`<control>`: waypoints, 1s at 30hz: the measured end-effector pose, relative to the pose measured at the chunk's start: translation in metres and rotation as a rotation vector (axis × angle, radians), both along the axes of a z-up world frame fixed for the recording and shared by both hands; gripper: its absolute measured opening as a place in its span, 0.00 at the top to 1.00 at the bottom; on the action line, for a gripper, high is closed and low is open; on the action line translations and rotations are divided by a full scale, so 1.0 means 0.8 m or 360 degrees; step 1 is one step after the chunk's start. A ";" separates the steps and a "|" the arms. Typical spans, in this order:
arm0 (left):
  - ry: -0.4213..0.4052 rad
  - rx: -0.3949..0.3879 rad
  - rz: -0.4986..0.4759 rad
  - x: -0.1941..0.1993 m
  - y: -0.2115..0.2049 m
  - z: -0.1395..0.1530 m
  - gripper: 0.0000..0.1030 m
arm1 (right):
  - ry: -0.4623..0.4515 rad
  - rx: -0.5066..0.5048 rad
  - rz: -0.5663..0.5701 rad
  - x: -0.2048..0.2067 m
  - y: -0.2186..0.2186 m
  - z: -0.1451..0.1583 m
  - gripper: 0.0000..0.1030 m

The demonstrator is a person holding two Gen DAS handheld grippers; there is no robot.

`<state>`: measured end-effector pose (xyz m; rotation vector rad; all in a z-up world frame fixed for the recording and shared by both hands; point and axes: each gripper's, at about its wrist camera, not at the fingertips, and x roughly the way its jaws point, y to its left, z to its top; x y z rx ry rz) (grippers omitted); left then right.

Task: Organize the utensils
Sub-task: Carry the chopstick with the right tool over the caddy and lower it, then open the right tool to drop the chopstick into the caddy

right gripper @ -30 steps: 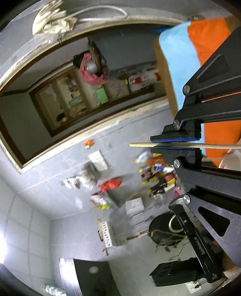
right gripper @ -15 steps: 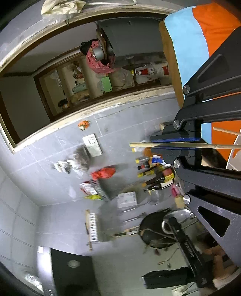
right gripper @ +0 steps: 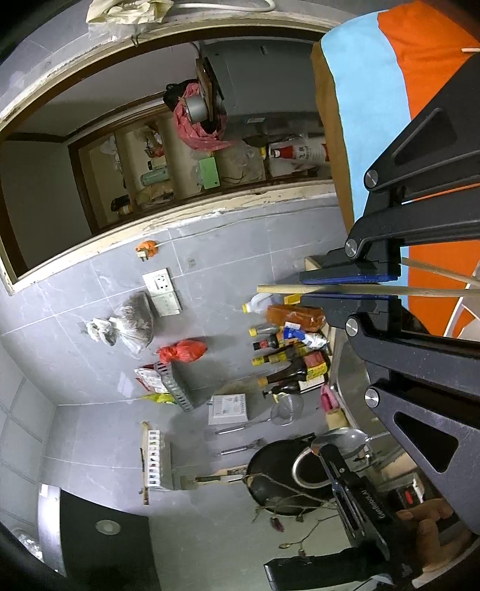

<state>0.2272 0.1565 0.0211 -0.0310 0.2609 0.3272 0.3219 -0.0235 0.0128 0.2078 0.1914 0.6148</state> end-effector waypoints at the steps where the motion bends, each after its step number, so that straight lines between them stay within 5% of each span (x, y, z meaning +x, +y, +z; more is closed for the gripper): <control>1: 0.0007 0.0001 0.0000 0.000 -0.001 -0.004 0.98 | 0.0009 -0.0012 0.0005 0.000 0.002 -0.002 0.95; 8: 0.0047 0.0036 -0.0034 0.003 -0.013 -0.017 0.97 | 0.0039 -0.0085 0.0034 -0.003 0.009 -0.014 0.95; 19: 0.0094 -0.0199 -0.0152 -0.005 0.001 -0.015 0.92 | 0.0140 -0.0106 0.0053 -0.008 -0.001 -0.017 0.93; 21: 0.0097 -0.0243 -0.0159 -0.005 0.003 -0.015 0.90 | 0.0148 -0.0092 0.0050 -0.010 -0.004 -0.014 0.87; 23: 0.0084 -0.0285 -0.0173 -0.007 0.003 -0.013 0.87 | 0.0149 -0.0076 0.0048 -0.012 -0.007 -0.009 0.72; 27: 0.0041 -0.0356 -0.0200 -0.013 0.000 -0.003 0.65 | 0.0144 -0.0049 0.0049 -0.017 -0.017 0.005 0.67; 30: 0.0013 -0.0395 -0.0208 -0.017 -0.006 0.008 0.58 | 0.0129 -0.0030 0.0029 -0.022 -0.030 0.020 0.56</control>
